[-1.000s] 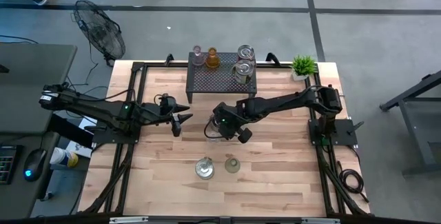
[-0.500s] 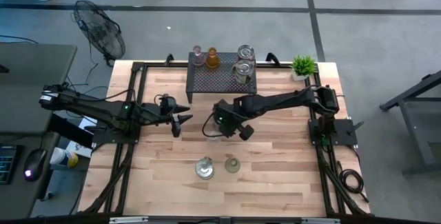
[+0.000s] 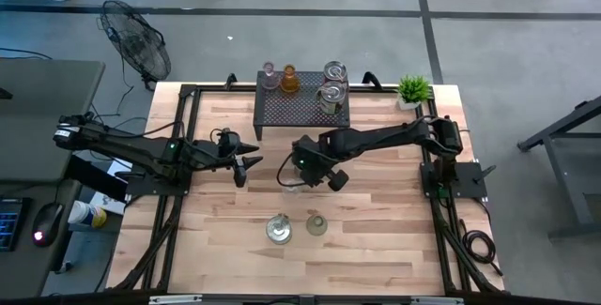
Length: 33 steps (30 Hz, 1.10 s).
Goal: Pick & Place candle stick holders
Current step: Put the brown scented candle on the shelf aligned with the other scented candles
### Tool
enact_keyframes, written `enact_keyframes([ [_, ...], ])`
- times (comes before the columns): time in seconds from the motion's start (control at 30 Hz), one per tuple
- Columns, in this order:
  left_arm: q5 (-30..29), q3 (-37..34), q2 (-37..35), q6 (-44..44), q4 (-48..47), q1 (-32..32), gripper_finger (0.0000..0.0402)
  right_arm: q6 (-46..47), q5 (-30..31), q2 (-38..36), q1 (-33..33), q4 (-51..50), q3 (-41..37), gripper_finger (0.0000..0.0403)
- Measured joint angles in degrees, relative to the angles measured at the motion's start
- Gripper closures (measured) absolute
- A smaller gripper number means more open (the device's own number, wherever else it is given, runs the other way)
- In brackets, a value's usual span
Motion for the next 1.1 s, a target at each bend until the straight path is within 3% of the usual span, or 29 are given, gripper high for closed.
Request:
enact_keyframes([
  [0.57,-0.31,0.0,0.0,-0.47,0.02,0.0,0.0236,1.81,-0.17,-0.43,-0.05,1.13,0.11,0.0402],
  [1.1,-0.52,0.0,0.0,-0.63,0.06,0.02,0.0236,2.7,-0.36,-4.74,-0.42,-6.08,3.26,0.0402],
])
